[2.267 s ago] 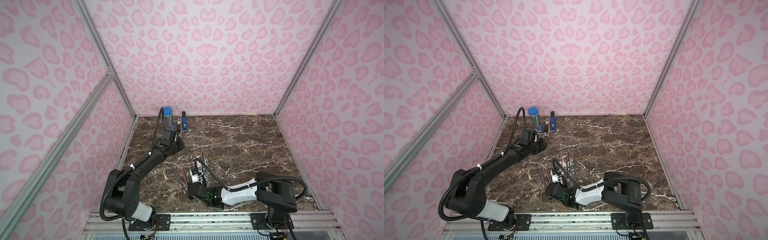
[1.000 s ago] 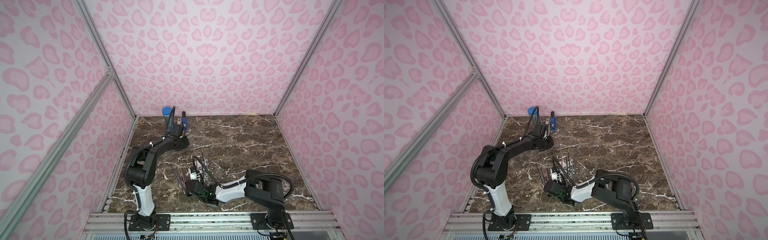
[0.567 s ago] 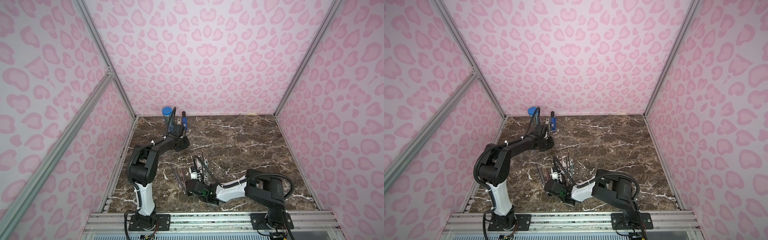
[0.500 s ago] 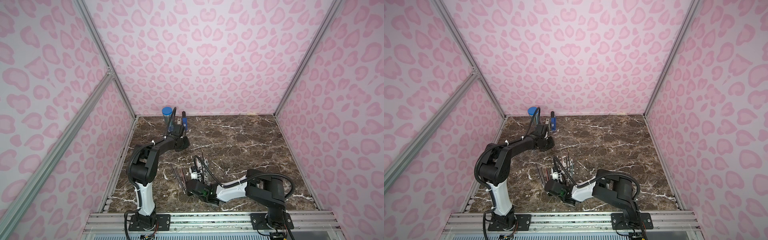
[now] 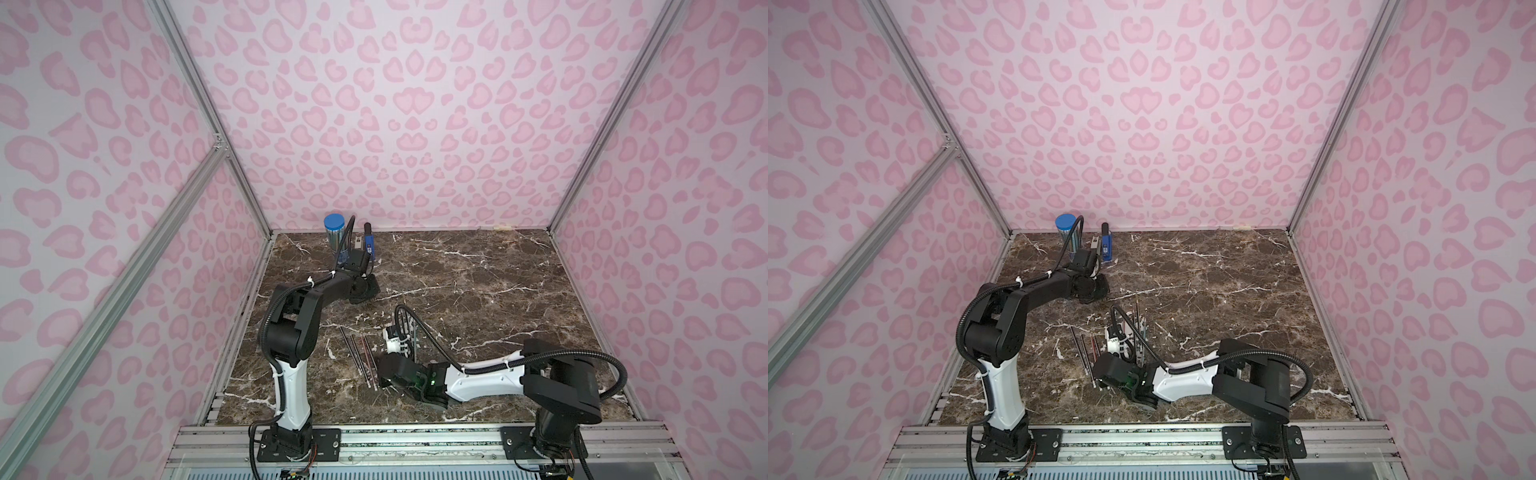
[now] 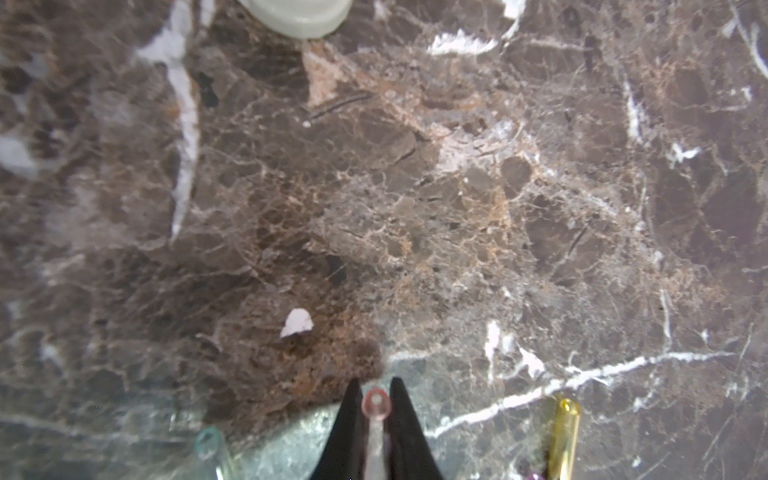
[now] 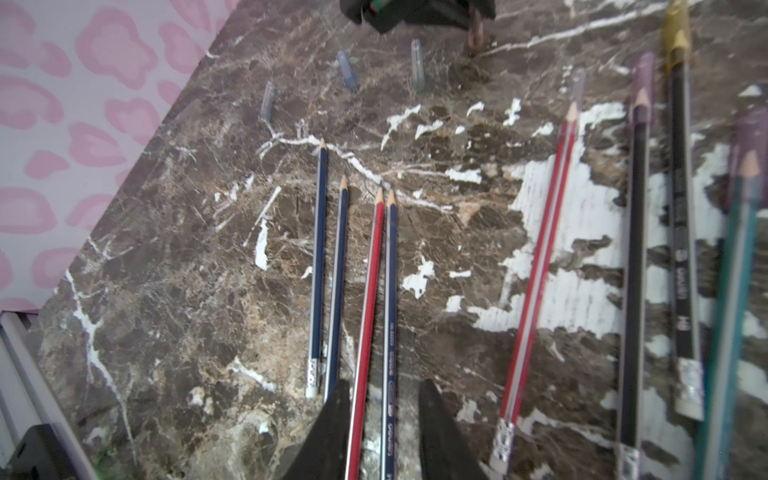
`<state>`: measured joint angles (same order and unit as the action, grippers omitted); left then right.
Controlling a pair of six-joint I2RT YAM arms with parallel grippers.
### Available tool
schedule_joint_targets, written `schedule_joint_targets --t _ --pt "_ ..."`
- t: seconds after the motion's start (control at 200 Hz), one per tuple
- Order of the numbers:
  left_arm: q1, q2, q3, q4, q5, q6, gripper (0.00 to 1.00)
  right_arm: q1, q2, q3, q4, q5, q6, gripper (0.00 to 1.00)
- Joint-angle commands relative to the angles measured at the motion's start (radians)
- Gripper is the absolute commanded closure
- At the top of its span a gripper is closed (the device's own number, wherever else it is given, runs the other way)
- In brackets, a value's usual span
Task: Remove the protective cover of the pencils
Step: Place the protective sleeve at the center of the board.
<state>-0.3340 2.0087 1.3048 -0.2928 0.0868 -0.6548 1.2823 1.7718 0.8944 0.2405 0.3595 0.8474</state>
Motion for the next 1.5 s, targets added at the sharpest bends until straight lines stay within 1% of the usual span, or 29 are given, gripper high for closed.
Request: schedule_joint_targets --t 0.0,0.175,0.285,0.565,0.66,0.86,1.025,1.135,1.32,1.495 --pt "0.000 0.009 0.014 -0.018 -0.012 0.015 0.94 -0.010 -0.019 -0.020 -0.033 0.050 -0.005 0.69" --pt "0.000 0.010 0.012 -0.015 -0.001 0.017 0.93 -0.054 -0.063 -0.086 -0.024 0.045 0.028 0.69" --pt "0.000 0.003 0.002 -0.012 -0.001 0.015 0.89 -0.079 -0.087 -0.113 -0.027 0.044 0.037 0.67" --pt "0.000 -0.015 -0.019 -0.011 -0.006 0.012 0.83 -0.104 -0.097 -0.104 -0.037 0.042 0.029 0.65" --pt "0.001 -0.020 -0.020 -0.010 -0.006 0.014 0.83 -0.106 -0.089 -0.091 -0.042 0.040 0.024 0.65" --pt "0.000 -0.024 -0.021 -0.012 -0.005 0.012 0.81 -0.119 -0.059 -0.057 -0.063 0.033 0.018 0.65" --pt "0.000 -0.034 -0.021 -0.015 0.001 0.013 0.81 -0.132 -0.015 -0.028 -0.077 0.018 0.019 0.64" --pt "0.000 -0.065 -0.025 -0.014 0.007 0.012 0.80 -0.142 0.026 0.001 -0.087 0.006 0.015 0.65" --pt "0.000 -0.123 -0.031 -0.017 0.028 0.015 0.76 -0.153 0.103 0.055 -0.105 -0.002 0.004 0.63" --pt "-0.002 -0.185 -0.058 -0.015 0.044 0.012 0.76 -0.161 0.155 0.097 -0.126 -0.006 -0.004 0.69"
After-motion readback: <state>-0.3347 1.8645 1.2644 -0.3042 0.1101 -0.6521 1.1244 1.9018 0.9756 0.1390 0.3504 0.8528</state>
